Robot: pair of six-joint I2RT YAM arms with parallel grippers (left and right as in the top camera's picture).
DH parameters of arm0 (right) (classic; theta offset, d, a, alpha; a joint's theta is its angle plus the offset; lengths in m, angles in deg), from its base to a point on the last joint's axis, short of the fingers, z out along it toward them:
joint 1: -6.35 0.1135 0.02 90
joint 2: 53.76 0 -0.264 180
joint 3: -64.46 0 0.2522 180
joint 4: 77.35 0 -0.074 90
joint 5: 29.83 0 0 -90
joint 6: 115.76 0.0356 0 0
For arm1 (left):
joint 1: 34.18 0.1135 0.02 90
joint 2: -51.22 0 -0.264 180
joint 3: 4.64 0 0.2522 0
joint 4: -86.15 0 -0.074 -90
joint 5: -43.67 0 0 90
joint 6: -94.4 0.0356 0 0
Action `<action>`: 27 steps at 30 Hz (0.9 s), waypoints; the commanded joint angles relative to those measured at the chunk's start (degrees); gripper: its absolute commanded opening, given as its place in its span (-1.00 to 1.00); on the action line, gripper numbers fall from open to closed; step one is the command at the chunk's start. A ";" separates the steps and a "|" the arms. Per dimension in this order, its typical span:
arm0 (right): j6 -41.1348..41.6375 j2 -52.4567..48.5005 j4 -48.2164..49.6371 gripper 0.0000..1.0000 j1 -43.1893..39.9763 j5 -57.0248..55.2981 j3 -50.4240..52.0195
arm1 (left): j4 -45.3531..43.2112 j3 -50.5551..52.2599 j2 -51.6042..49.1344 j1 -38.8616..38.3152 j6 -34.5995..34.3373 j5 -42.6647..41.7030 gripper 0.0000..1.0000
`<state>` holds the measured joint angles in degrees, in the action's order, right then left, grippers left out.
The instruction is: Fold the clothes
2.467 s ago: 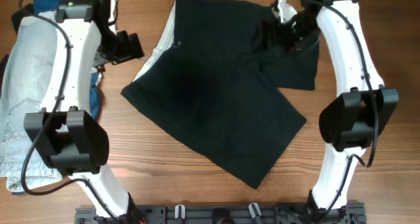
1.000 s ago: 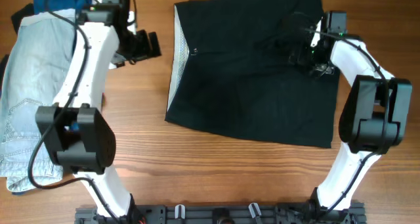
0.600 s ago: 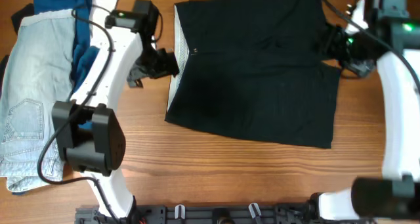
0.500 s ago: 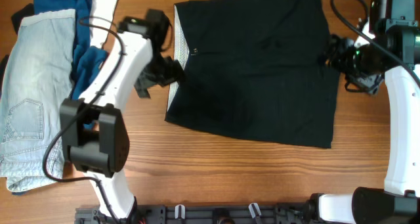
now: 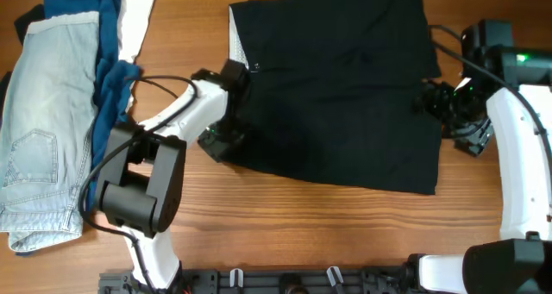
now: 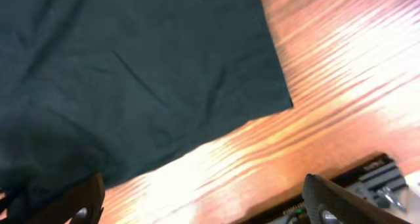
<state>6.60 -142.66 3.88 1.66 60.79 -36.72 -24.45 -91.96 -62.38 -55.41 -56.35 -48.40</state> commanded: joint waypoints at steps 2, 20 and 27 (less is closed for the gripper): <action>1.27 6.75 4.35 0.92 0.28 3.67 7.02 | -3.63 4.15 0.46 -2.32 -1.68 -1.14 0.32; 10.27 12.20 24.87 0.58 0.35 8.07 41.22 | -13.53 4.13 3.98 9.40 4.85 -1.09 -0.92; 13.20 8.72 27.39 0.54 0.42 10.49 45.66 | -13.66 4.13 3.98 9.46 5.05 -1.09 -0.92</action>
<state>18.32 -132.58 30.74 1.70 68.42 8.70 -37.96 -88.60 -59.76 -46.01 -52.04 -50.54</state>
